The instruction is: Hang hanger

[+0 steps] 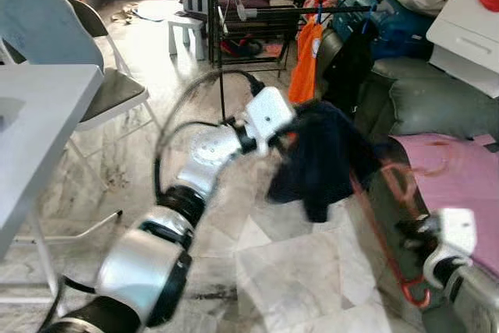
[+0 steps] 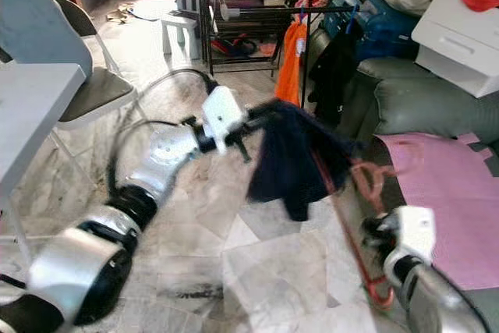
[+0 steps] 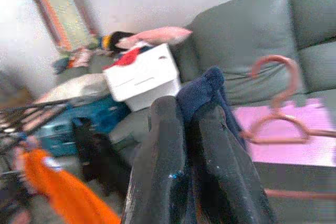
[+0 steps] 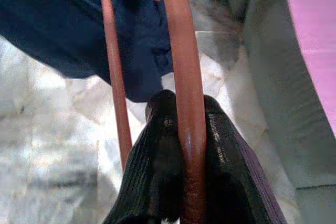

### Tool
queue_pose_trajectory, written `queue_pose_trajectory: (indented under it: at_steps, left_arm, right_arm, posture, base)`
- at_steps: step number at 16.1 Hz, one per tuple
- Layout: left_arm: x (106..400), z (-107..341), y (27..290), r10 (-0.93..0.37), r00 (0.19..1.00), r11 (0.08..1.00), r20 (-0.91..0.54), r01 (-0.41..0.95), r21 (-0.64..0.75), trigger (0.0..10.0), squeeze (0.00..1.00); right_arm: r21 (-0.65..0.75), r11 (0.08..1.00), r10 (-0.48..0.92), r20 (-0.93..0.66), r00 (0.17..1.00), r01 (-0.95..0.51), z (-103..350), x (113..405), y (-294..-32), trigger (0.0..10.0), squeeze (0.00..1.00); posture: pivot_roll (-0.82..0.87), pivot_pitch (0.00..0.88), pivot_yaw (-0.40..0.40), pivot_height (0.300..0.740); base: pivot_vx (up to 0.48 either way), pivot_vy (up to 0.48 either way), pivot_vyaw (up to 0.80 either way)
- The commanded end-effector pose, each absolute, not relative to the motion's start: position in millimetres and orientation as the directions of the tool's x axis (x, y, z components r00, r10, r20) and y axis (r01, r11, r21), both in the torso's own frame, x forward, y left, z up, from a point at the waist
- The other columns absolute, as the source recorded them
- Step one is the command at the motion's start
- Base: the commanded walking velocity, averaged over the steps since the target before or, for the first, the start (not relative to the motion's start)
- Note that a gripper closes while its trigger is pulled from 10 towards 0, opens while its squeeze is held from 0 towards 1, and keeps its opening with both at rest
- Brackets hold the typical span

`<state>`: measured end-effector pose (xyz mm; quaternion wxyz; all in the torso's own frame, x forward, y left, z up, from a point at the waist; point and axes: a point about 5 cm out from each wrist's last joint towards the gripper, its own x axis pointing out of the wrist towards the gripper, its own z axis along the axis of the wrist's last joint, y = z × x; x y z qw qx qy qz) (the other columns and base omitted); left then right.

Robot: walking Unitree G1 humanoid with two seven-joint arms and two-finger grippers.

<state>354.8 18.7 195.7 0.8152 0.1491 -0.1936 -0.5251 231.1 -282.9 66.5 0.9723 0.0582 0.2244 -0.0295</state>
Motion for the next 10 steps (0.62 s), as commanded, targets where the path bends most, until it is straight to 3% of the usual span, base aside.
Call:
queue_pose_trajectory:
  at_steps: [1,3,5,6,10]
  left_arm:
    - [351.4,201.2,17.3,-0.922,0.337,0.388,0.193,0.806,0.447,10.0,0.0]
    - [347.1,195.4,14.3,-0.935,0.309,0.356,0.176,0.824,0.44,10.0,0.0]
    - [333.6,179.6,4.5,-0.964,0.231,0.265,0.131,0.86,0.437,10.0,0.0]
    - [317.7,162.6,-6.3,-0.986,0.146,0.165,0.078,0.89,0.425,10.0,0.0]
    - [299.3,138.4,-7.5,-0.997,0.057,0.033,-0.046,0.913,0.408,10.0,0.0]
  right_arm:
    - [0.16,0.957,-0.154,-0.424,0.893,0.241,70.2,230.6,-301.4,10.0,0.0]
    - [0.215,0.937,-0.174,-0.393,0.903,0.275,75.7,235.5,-303.3,10.0,0.0]
    - [0.335,0.893,-0.204,-0.293,0.934,0.3,96.1,250.8,-301.0,10.0,0.0]
    - [0.478,0.831,-0.226,-0.175,0.958,0.283,121.2,271.7,-291.1,10.0,0.0]
    - [0.651,0.727,-0.299,0.013,0.954,0.219,174.7,307.3,-270.8,10.0,0.0]
  posture:
    - [-0.05,0.0,-0.041,0.74]
    - [-0.05,0.0,-0.039,0.74]
    - [-0.06,0.0,-0.04,0.74]
    - [-0.06,0.0,-0.04,0.74]
    - [-0.05,0.0,-0.042,0.74]
  base:
    - [0.0,0.0,0.0]
    - [0.0,0.0,0.0]
    - [0.0,0.0,0.0]
    - [0.0,0.0,0.0]
    - [0.0,0.0,0.0]
